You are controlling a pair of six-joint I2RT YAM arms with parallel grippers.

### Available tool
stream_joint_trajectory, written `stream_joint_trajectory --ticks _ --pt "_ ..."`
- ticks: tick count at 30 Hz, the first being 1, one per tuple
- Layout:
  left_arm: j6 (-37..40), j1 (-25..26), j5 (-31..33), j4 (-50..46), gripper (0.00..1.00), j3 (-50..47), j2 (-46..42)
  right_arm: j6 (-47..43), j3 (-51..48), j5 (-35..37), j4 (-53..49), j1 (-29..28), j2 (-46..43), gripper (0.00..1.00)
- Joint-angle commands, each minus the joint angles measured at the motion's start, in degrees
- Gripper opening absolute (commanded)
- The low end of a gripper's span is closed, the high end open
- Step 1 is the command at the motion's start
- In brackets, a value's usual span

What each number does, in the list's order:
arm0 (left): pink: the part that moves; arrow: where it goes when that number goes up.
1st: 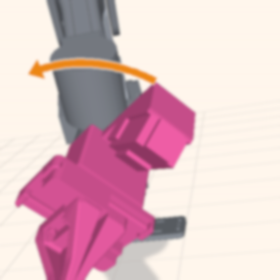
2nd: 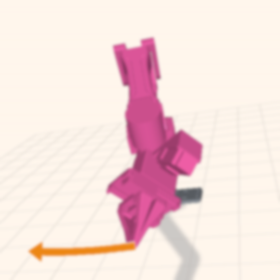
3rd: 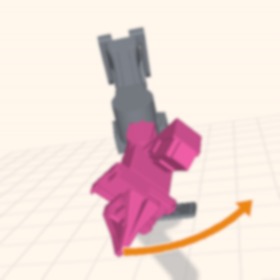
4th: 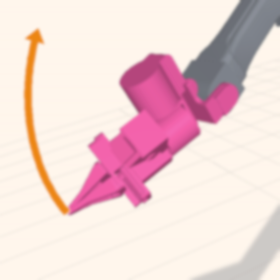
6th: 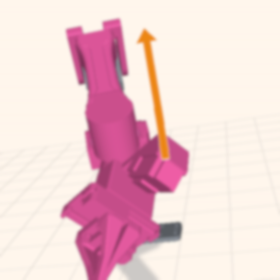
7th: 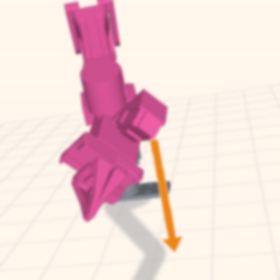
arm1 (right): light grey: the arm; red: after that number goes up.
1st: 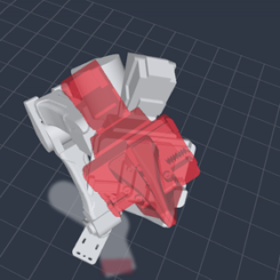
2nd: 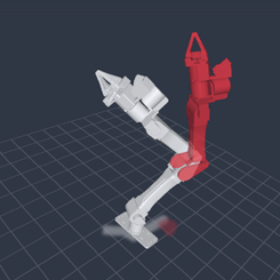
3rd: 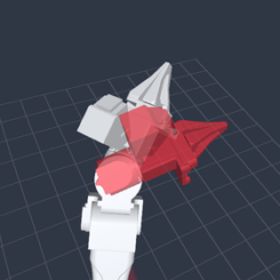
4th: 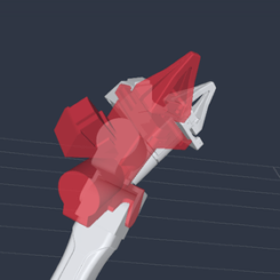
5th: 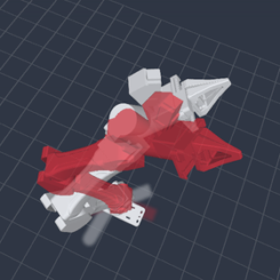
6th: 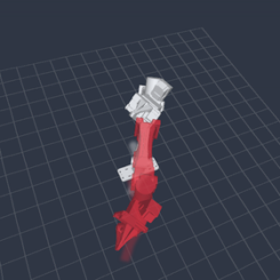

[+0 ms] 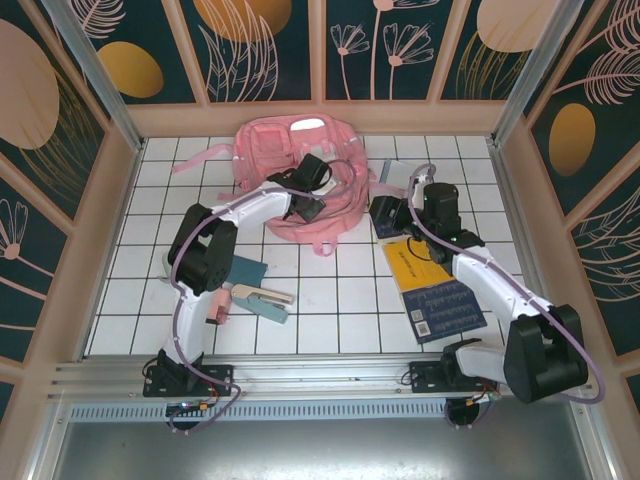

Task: Pack the student bag
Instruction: Open the student bag at the top-center of the table, then rotate the student bag at the top-center of the table.

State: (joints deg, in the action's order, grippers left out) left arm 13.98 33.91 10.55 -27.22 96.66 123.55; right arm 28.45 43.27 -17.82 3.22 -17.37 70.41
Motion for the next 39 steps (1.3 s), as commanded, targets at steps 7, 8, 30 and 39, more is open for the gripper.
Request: stream_joint_trajectory --ticks 7,8,30,39 --pt "-22.4 -7.1 -10.5 -1.7 0.00 9.3 -7.4 1.7 1.6 3.4 -1.8 -0.2 3.2 0.77" --pt "-22.9 -7.1 -10.8 -2.2 0.00 10.1 -7.7 2.2 2.3 2.8 -2.1 -0.3 4.2 0.77" --pt "-42.8 -14.4 -27.7 -1.3 0.00 13.5 -18.3 -0.7 45.3 -4.1 -15.7 -0.5 45.8 0.71" --pt "-50.0 -18.3 -34.0 10.5 0.00 5.9 -17.9 -5.5 57.4 6.7 -25.5 -0.4 46.0 0.85"
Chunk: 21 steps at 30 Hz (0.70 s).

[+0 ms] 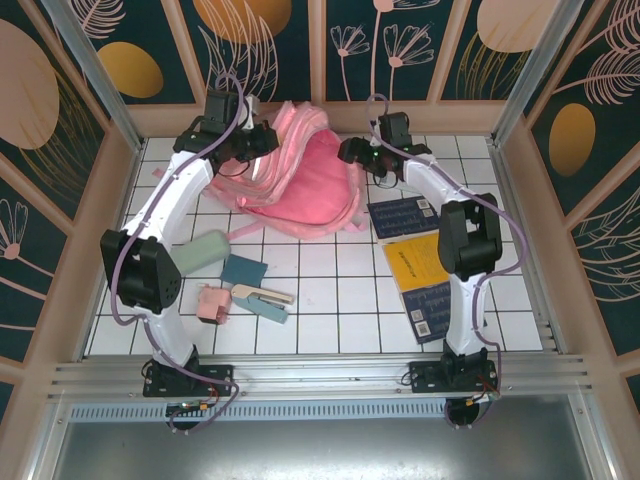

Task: Pack the student bag
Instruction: Rotate the student bag at the top-center of the table, then move the book to the center of the table.

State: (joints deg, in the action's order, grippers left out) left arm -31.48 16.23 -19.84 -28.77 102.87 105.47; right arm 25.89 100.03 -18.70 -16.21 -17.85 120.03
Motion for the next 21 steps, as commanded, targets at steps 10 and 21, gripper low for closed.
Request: stream_joint_trajectory --ticks 10,21 --pt "-11.8 -1.3 -10.7 22.4 0.00 0.5 11.4 1.1 -27.1 12.8 0.7 13.1 -22.0 0.90" --pt "-13.6 -1.4 -12.6 29.2 0.00 -11.0 11.5 -3.7 -31.8 5.4 -0.5 22.3 -15.9 0.92"
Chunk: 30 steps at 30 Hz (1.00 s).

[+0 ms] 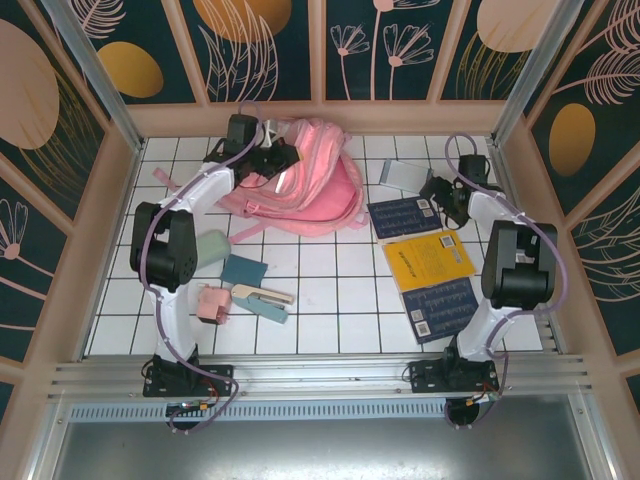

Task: Pack the student bag
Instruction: Move the book to the center of the table, then close the student bag at the top-center of the table.

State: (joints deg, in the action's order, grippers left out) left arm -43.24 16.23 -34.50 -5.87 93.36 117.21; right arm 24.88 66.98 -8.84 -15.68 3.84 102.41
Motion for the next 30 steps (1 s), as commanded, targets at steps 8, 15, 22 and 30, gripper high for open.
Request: stream_joint_trajectory --ticks 8,15,22,30 --pt "0.5 -1.3 3.1 3.8 0.00 0.4 3.2 -3.9 2.3 -8.0 -2.3 0.9 7.5 0.92" --pt "1.0 -1.1 2.5 3.3 0.14 0.0 5.4 -2.5 -0.7 -19.8 0.9 -1.7 6.7 0.86" --pt "7.8 -1.2 11.8 -6.8 0.47 4.2 2.2 1.7 -5.6 -24.5 6.0 -3.0 2.7 0.84" --pt "7.6 4.3 12.3 -10.2 0.48 4.4 -2.4 5.9 -9.7 -30.5 11.2 -3.0 1.1 0.82"
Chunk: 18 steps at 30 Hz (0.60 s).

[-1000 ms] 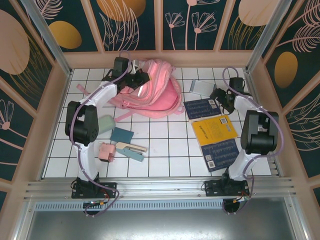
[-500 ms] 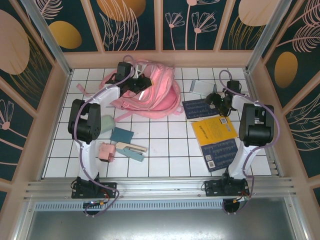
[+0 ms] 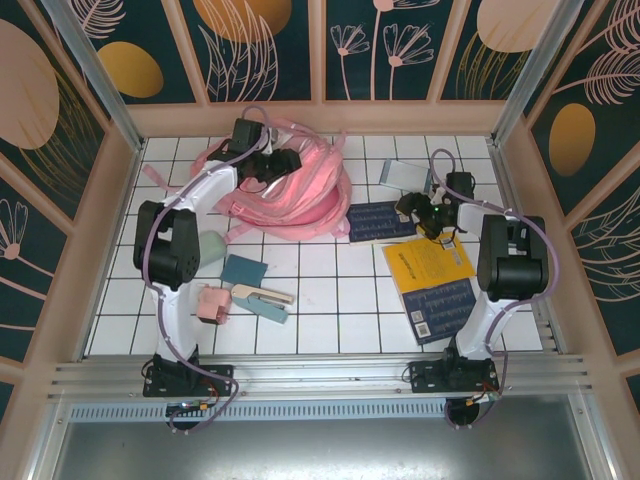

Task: Pack the student bag
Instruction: Close the student bag at the top-center of the table, then pick up the book from the center of the table.

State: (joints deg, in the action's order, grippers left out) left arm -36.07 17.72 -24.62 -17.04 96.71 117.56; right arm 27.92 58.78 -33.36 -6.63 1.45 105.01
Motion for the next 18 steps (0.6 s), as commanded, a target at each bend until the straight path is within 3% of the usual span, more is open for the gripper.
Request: stream_joint_trajectory --ticks 1,6,14,18 --pt "0.0 4.6 1.6 1.4 0.46 0.3 -2.9 3.0 -1.6 -6.3 2.2 -0.6 -1.5 0.81" --pt "-1.4 12.9 -1.4 3.0 0.39 -1.7 -2.5 3.1 -2.4 -5.6 2.7 -0.5 -2.5 0.81" --pt "-6.7 15.5 -1.4 1.2 0.40 -3.0 2.0 2.7 -2.5 -3.4 1.5 -0.7 -2.7 0.79" --pt "-10.3 16.8 -0.4 2.0 0.49 -5.2 4.3 2.4 -2.6 -2.6 1.1 -1.2 -3.1 0.78"
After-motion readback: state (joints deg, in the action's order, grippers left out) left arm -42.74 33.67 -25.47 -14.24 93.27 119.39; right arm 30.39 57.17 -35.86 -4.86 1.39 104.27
